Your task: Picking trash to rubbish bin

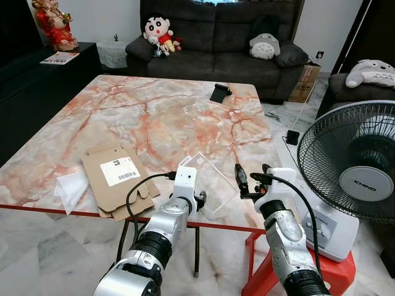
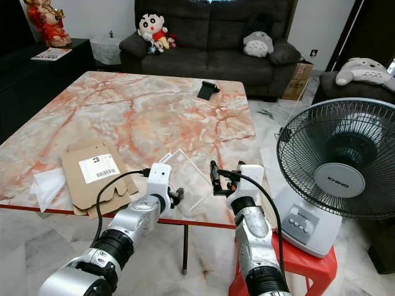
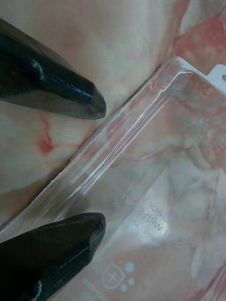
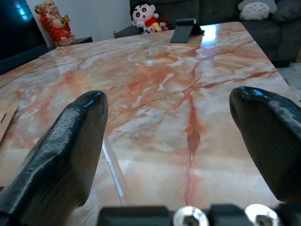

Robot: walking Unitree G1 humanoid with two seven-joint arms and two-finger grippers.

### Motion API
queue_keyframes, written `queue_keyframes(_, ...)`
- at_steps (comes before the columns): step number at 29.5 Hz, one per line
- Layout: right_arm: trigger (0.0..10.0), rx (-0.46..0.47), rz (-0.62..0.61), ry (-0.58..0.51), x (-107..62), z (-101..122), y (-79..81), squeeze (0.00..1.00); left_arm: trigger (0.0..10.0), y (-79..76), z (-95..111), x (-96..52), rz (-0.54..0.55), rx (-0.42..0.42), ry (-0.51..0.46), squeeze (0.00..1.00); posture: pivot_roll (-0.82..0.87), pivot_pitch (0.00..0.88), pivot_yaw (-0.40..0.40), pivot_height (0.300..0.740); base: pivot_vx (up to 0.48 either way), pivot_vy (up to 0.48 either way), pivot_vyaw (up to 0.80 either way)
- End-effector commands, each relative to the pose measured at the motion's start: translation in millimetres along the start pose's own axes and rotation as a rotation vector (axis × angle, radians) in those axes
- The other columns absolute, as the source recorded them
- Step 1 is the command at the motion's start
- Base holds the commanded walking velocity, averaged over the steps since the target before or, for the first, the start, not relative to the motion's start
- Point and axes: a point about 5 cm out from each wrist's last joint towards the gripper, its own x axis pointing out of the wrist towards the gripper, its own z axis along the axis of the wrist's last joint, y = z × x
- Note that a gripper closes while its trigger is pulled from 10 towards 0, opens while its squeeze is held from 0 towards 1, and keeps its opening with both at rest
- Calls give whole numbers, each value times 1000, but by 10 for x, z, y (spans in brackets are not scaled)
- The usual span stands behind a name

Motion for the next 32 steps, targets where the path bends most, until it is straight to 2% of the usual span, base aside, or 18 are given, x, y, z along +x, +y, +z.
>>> queue_keyframes(1, 10000, 9, -4, -1, -13, 7, -14, 0, 10000, -258, 38, 2, -48, -16, 4, 0, -92, 39, -44, 740, 0, 0, 0)
queue_keyframes(4, 10000, 9, 1, 3, -18, 0, -9, 0, 10000, -246, 188, -22, -40, -9, -97, 0, -90, 43, -44, 740, 0, 0, 0)
queue_keyframes(5, 10000, 9, 1, 3, -18, 0, -9, 0, 10000, -246, 188, -22, -40, -9, -97, 0, -90, 43, -44, 740, 0, 0, 0)
queue_keyframes(7, 10000, 10, 2, 4, -20, -3, -6, 0, 10000, -209, 266, -52, -20, 30, -158, 0, -88, 42, -43, 740, 0, 0, 0)
queue_keyframes(12, 10000, 10, 5, 11, -21, -15, -1, 0, 10000, -61, 191, -110, 39, 55, -162, 0, -83, 46, -46, 740, 0, 0, 0)
queue_keyframes(15, 10000, 11, 9, 12, -19, -17, 5, 0, 10000, -24, 198, -149, 49, 71, -193, 0, -83, 46, -46, 740, 0, 0, 0)
queue_keyframes(16, 10000, 12, 12, 13, -16, -17, 12, 0, 10000, -5, 252, -199, 50, 76, -266, 0, -83, 46, -46, 740, 0, 0, 0)
queue_keyframes(18, 10000, 13, 15, 13, -12, -17, 19, 0, 10000, 29, 302, -247, 66, 101, -346, 0, -83, 46, -46, 740, 0, 0, 0)
queue_keyframes(19, 10000, 13, 17, 14, -8, -17, 25, 0, 10000, 67, 333, -288, 93, 143, -411, 0, -83, 46, -46, 740, 0, 0, 0)
queue_keyframes(20, 10000, 14, 17, 13, -5, -16, 29, 0, 10000, 104, 330, -303, 113, 163, -430, 0, -77, 43, -50, 740, 0, 0, 0)
queue_keyframes(24, 10000, 15, 1, -12, 15, 30, 19, 0, 10000, 374, 310, -390, 268, 163, -500, 0, -80, 43, -50, 740, 0, 0, 0)
queue_keyframes(26, 10000, 13, -3, -17, 21, 44, 9, 0, 10000, 463, 291, -420, 307, 205, -522, 0, -80, 41, -51, 740, 0, 0, 0)
queue_keyframes(28, 10000, 10, -5, -18, 29, 56, -3, 0, 10000, 594, 251, -484, 351, 302, -559, 0, -80, 41, -51, 740, 0, 0, 0)
queue_keyframes(30, 10000, 10, -5, -18, 30, 57, -6, 0, 10000, 615, 242, -495, 360, 318, -561, 0, -79, 41, -56, 740, 0, 0, 0)
queue_keyframes(32, 10000, 8, -5, -19, 32, 61, -9, 0, 10000, 700, 217, -544, 381, 331, -584, 0, -77, 40, -58, 740, 0, 0, 0)
